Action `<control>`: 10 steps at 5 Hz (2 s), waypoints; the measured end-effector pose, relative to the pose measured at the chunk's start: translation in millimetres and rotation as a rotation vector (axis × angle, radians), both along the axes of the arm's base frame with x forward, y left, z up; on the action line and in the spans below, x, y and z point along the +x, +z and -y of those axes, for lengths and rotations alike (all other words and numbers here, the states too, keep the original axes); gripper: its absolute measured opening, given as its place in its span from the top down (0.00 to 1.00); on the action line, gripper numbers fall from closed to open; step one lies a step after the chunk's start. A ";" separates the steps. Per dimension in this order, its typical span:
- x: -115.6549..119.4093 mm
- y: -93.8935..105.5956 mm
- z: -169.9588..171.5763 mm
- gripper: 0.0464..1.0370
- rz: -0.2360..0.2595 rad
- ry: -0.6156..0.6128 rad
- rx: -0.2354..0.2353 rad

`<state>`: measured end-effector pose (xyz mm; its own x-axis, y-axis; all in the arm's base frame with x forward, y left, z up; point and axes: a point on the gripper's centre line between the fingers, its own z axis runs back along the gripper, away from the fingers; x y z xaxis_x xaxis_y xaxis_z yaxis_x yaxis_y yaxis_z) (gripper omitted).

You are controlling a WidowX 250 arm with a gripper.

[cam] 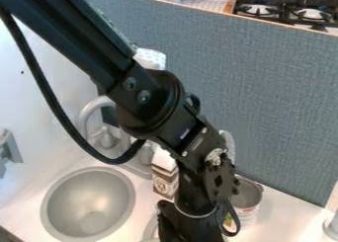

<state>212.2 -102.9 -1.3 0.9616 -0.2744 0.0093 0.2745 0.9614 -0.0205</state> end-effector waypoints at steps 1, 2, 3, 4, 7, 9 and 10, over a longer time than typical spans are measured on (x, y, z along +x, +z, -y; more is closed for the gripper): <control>-0.8 -2.5 -1.2 0.04 -0.009 0.003 0.007; 23.2 19.1 -35.8 0.04 0.105 0.071 0.043; 36.8 28.0 -59.0 0.04 0.162 0.132 0.056; 65.9 37.5 -81.0 0.04 0.184 0.219 0.063; 115.8 23.4 -110.5 0.04 0.190 0.344 0.028; 135.9 3.6 -115.5 0.04 0.155 0.388 -0.018; 143.2 3.6 -118.0 0.04 0.139 0.390 -0.002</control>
<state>355.4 15.1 2.4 0.9830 0.1109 0.1463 -0.1105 0.9938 -0.0111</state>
